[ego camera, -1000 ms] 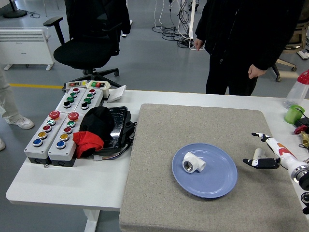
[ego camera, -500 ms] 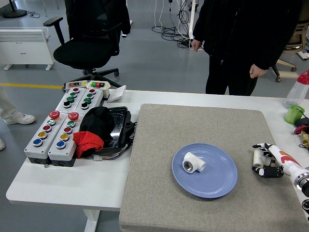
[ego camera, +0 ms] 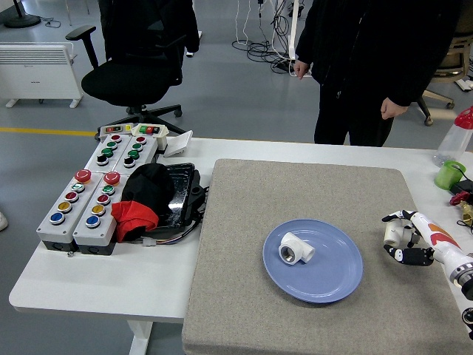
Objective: Pick pipe place plate twice
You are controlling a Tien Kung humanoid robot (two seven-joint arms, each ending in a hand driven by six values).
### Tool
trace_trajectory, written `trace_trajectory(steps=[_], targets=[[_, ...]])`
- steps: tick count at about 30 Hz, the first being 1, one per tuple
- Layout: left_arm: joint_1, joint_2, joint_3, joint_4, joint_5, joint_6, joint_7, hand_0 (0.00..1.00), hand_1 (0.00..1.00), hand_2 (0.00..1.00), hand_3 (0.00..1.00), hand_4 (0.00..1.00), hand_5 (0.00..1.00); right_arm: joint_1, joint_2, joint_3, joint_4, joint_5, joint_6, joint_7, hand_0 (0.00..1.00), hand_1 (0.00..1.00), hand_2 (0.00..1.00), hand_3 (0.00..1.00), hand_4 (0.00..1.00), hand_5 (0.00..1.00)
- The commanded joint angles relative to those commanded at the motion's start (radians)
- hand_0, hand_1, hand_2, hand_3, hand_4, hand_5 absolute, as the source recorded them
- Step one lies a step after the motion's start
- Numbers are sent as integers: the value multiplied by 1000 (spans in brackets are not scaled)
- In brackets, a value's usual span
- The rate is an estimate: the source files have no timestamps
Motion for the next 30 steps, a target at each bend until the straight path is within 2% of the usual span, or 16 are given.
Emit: trace_trajectory(steps=[8, 14, 15, 20, 21, 26, 27, 30], targets=[[-2, 2, -4, -1, 1, -1, 4, 653, 624, 636, 570, 403, 998, -40, -27, -48, 247, -5, 14, -34, 267, 415, 509, 607, 548, 54], [-3, 3, -5, -2, 3, -2, 5, 653, 625, 635, 571, 403, 998, -52, -18, -109, 301, -2, 7, -45, 290, 431, 511, 608, 547, 54], [-3, 3, -5, -2, 3, -2, 5, 654, 625, 635, 570, 403, 998, -52, -17, -113, 301, -2, 6, -46, 750, 751, 807, 837, 665, 160], [-3, 2, -3, -2, 1, -1, 7, 654, 625, 635, 570, 403, 998, -45, 4, -154, 283, 19, 5, -62, 750, 751, 807, 837, 665, 160], [-3, 3, -3, -2, 0, -1, 7, 653, 624, 635, 571, 405, 998, -43, 8, -158, 281, 22, 13, -68, 998, 934, 998, 998, 823, 321], [-4, 3, -3, -3, 0, -1, 7, 653, 624, 635, 571, 405, 998, -38, 14, -165, 278, 24, 33, -81, 998, 934, 998, 998, 823, 321], [-4, 3, -3, -3, 0, -1, 7, 654, 624, 635, 571, 406, 998, -38, 14, -164, 278, 24, 34, -81, 998, 979, 998, 998, 851, 330], [-4, 4, -2, -2, -2, 0, 7, 654, 624, 635, 571, 406, 998, -39, 12, -153, 282, 38, 42, -75, 998, 979, 998, 998, 851, 330]])
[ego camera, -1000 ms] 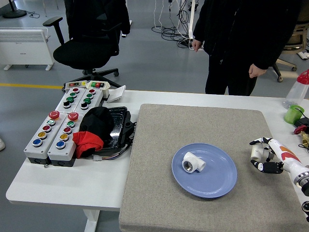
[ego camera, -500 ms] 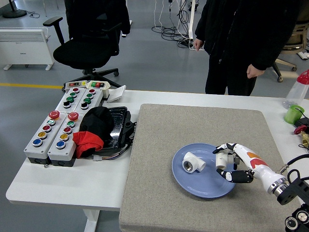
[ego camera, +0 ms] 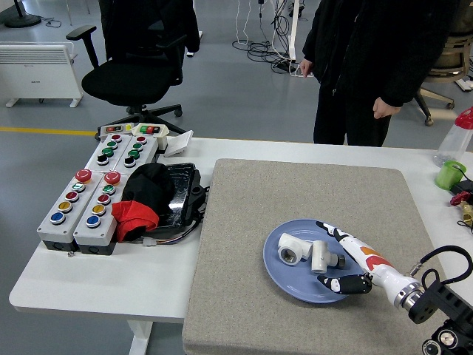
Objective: Pick pipe place plate twice
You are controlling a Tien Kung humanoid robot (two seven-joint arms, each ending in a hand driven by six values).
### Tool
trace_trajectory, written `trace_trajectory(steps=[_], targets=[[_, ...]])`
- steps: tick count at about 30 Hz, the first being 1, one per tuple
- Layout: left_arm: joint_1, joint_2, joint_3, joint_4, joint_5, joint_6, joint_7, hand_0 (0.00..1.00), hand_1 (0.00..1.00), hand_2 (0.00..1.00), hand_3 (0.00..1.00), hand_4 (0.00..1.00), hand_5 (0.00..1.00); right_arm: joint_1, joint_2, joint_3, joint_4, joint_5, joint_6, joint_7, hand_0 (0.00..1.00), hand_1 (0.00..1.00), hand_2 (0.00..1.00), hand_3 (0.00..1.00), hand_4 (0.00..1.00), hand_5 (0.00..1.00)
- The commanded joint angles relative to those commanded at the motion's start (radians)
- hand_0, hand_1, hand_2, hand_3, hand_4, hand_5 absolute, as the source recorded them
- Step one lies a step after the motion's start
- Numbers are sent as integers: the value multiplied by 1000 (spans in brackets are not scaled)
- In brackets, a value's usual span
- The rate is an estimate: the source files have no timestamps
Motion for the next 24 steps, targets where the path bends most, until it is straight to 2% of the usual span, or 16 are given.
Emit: trace_trajectory(steps=[5, 12, 15, 17, 19, 20, 21, 24], targets=[[0, 0, 1, 0, -1, 0, 0, 655, 625, 635, 571, 408, 998, -3, -4, 23, 16, 8, 9, -6, 998, 988, 998, 998, 873, 351], [2, -1, 2, -1, -1, -1, 2, 655, 625, 635, 571, 410, 998, -19, -9, 100, 41, 13, -24, 14, 998, 981, 998, 998, 885, 364], [3, -2, 3, -1, -1, -1, 2, 655, 625, 635, 571, 410, 998, -38, -11, 165, 56, 41, -63, 42, 998, 956, 998, 998, 872, 370], [5, -1, 2, -1, 1, -3, 2, 655, 625, 635, 571, 410, 998, -68, -10, 240, 68, 116, -83, 71, 998, 956, 998, 998, 872, 370], [7, -1, 1, -2, 1, -3, 3, 655, 625, 635, 571, 410, 998, -89, -10, 299, 72, 188, -87, 89, 998, 956, 998, 998, 872, 370], [9, -1, 0, -2, 2, -3, 3, 655, 625, 635, 571, 410, 998, -108, -10, 337, 75, 227, -70, 103, 998, 956, 998, 998, 872, 370], [9, -1, 0, -2, 2, -4, 3, 655, 625, 635, 571, 410, 998, -117, -9, 365, 76, 272, -64, 108, 934, 878, 997, 993, 647, 384], [13, -1, -4, -3, 9, -6, 5, 655, 625, 635, 571, 410, 998, -163, -1, 454, 85, 387, -11, 108, 934, 878, 997, 993, 647, 384]])
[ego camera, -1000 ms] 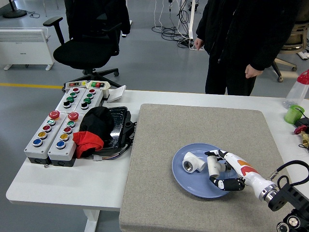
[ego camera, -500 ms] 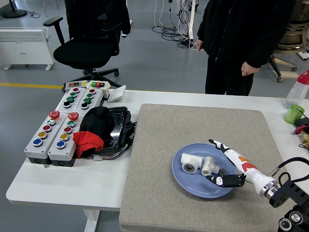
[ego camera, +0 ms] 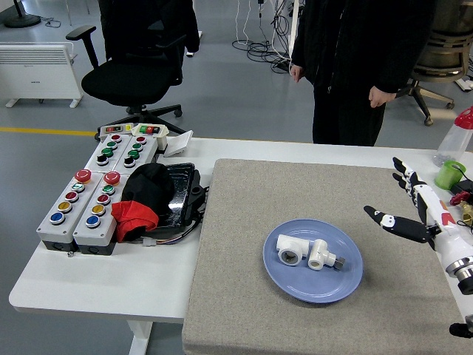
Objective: Pick pipe place plate twice
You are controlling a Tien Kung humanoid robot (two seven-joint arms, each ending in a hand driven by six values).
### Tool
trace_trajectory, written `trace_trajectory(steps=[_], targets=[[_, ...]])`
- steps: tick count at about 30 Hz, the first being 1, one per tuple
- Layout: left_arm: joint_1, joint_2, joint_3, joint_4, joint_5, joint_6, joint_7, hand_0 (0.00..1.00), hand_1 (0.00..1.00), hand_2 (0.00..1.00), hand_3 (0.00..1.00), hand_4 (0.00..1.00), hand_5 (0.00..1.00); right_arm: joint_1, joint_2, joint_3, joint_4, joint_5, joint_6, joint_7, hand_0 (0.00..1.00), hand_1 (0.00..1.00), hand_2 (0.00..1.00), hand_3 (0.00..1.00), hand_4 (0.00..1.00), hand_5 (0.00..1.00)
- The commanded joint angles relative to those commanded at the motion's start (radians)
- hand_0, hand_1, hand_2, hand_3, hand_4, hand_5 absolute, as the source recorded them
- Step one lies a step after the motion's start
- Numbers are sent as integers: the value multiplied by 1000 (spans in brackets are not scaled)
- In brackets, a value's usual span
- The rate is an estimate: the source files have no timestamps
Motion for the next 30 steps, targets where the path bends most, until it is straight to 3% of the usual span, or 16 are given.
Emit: trace_trajectory(steps=[2, 3, 8, 14, 20, 30], targets=[[2, 0, -3, 0, 5, -2, 1, 655, 625, 635, 571, 410, 998, -35, 11, 78, 12, 98, 32, -16, 934, 878, 997, 993, 647, 384], [3, 0, -4, -1, 7, -2, 1, 655, 625, 635, 572, 410, 998, -46, 15, 100, 16, 124, 39, -23, 851, 807, 891, 865, 590, 472], [9, 0, -15, -2, 23, -6, 4, 655, 625, 635, 572, 410, 998, -142, 53, 281, 37, 342, 72, -75, 851, 807, 891, 865, 590, 472], [13, 0, -17, -1, 26, -6, 4, 655, 625, 635, 572, 410, 998, -238, 80, 414, 56, 575, 79, -89, 836, 791, 864, 841, 577, 499], [11, 2, -9, 1, 15, -4, 1, 655, 625, 635, 572, 410, 998, -293, 104, 493, 56, 588, 82, -97, 828, 778, 850, 832, 565, 533], [4, 4, -7, 3, 12, -2, -3, 655, 626, 635, 572, 410, 998, -303, 115, 507, 55, 582, 99, -124, 820, 765, 826, 823, 553, 558]])
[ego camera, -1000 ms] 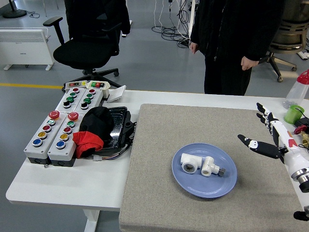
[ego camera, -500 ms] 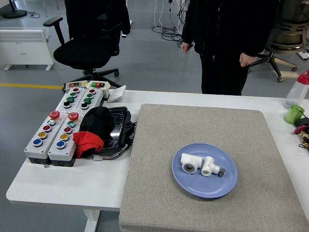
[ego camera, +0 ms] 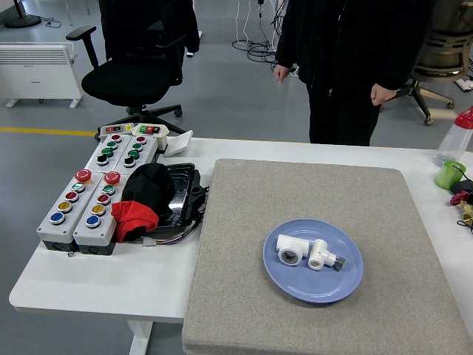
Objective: Pick pipe place plate twice
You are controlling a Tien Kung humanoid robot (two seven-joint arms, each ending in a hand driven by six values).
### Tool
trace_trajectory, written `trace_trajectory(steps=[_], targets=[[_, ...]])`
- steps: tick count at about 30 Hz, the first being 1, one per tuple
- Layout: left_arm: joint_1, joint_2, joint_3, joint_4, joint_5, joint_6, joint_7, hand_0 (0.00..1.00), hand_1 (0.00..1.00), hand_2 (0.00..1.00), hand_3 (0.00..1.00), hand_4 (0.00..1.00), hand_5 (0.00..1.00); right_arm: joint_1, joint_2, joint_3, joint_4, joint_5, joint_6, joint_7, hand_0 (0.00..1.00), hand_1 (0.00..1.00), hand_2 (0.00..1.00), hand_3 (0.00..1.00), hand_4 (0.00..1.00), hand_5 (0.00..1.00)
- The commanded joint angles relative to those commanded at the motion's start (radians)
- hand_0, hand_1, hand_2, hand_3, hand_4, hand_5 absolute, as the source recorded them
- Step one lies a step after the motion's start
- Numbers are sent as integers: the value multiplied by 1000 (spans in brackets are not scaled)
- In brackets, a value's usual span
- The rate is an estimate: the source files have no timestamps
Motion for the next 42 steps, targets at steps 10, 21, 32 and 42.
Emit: trace_trajectory(steps=[10, 21, 32, 42], targets=[[-4, 1, 4, 0, -4, 0, -1, 655, 625, 635, 572, 411, 998, 8, 3, -18, 9, -18, 50, -54, 801, 749, 778, 772, 544, 587], [-8, 2, 2, 1, -1, -1, -3, 655, 625, 634, 572, 411, 998, 22, 21, -76, 11, -22, 36, -29, 816, 772, 821, 798, 544, 594], [-15, 1, 8, 3, -9, 0, -9, 655, 625, 634, 572, 411, 998, 40, 38, -142, -6, -237, 14, 19, 827, 780, 838, 811, 538, 608], [-19, 1, 7, 5, -8, 2, -14, 656, 626, 636, 572, 411, 998, 43, 39, -157, -17, -330, -8, 1, 831, 790, 843, 804, 544, 626]])
